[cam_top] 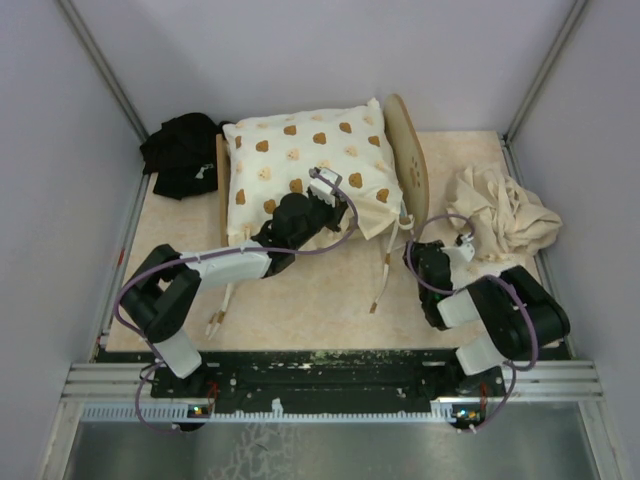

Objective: Set up the pet bed

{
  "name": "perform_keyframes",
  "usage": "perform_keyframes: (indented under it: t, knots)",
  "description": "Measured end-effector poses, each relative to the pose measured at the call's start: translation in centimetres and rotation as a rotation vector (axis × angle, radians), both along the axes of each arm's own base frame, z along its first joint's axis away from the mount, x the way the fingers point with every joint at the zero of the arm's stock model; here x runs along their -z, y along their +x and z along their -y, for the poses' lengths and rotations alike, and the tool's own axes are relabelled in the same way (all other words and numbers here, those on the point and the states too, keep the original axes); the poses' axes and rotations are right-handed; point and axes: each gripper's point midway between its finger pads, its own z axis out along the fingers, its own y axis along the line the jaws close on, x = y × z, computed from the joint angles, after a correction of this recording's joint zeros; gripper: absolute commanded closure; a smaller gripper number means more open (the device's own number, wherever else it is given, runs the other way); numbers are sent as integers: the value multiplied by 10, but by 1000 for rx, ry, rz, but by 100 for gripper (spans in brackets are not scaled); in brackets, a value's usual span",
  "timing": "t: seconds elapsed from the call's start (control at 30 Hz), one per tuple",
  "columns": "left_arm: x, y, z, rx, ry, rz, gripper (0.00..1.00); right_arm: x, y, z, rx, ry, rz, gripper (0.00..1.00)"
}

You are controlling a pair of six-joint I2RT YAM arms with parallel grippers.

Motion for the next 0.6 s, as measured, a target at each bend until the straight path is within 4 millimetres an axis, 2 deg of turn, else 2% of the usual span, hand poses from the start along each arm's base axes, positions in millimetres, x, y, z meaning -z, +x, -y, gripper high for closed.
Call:
perform_keyframes:
  t: [0.1,0.3,0.4,0.47,0.53,0.6]
  knots:
    - [0,-1,1,8,-3,-2,100,-3,-8,0,-32,-48,-37,100]
    - [-5,-5,7,39,-30,1,100,13,-36,0,-122,-159,-181,100]
    - [-9,-9,13,69,-43,5,99,15,-51,-1,-178,-220,-223,100]
    - [-10,-11,15,80,-51,7,90,12,-60,-3,-224,-264,-234,100]
    - [-11,-13,17,87,-55,4,76,7,-66,-5,-265,-295,-226,100]
    - [-11,-15,17,90,-59,0,71,1,-68,-8,-302,-313,-210,100]
